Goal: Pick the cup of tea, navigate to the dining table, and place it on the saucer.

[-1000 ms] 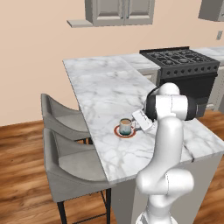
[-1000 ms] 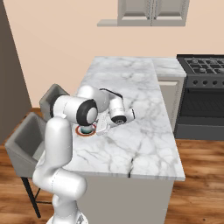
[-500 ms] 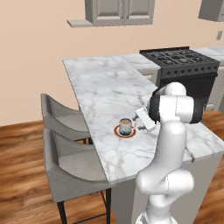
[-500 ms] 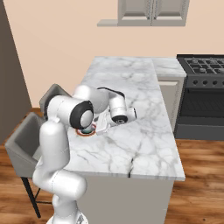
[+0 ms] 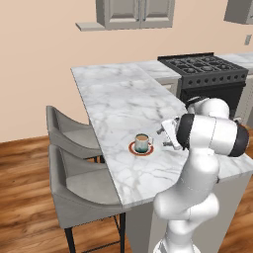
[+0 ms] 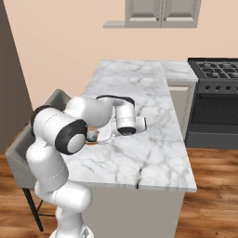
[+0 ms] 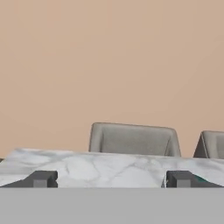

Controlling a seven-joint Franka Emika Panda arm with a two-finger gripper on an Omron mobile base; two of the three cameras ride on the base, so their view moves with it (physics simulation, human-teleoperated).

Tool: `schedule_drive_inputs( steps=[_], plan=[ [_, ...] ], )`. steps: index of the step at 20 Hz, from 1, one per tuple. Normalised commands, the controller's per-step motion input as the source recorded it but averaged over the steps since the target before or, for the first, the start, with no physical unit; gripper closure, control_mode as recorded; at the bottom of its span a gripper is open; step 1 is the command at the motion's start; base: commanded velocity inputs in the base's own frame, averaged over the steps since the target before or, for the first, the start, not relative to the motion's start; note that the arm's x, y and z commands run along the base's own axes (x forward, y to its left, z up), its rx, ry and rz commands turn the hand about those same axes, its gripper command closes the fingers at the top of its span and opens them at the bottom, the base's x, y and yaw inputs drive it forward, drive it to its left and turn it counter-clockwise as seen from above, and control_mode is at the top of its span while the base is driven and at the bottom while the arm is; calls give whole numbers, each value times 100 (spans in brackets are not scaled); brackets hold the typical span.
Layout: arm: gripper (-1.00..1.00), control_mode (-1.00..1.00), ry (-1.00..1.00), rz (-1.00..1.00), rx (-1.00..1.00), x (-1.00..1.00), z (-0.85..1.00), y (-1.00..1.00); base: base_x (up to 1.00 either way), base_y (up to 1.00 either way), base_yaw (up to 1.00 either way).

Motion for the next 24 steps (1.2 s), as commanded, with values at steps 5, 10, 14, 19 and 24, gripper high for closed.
schedule_drive_inputs(
  steps=[5, 10, 14, 19, 24],
  plan=[
    [-100, -100, -5, -6, 0, -72, 67, 0, 0, 0, 0],
    [-100, -100, -6, -7, 0, -65, 88, 0, 0, 0, 0],
    [-100, -100, -3, -8, 0, -66, 80, 0, 0, 0, 0],
    [-100, -100, 0, -8, 0, -65, 67, 7, 0, 0, 0],
    [-100, -100, 1, -10, 0, -71, 53, 12, 0, 0, 0]
  ],
)
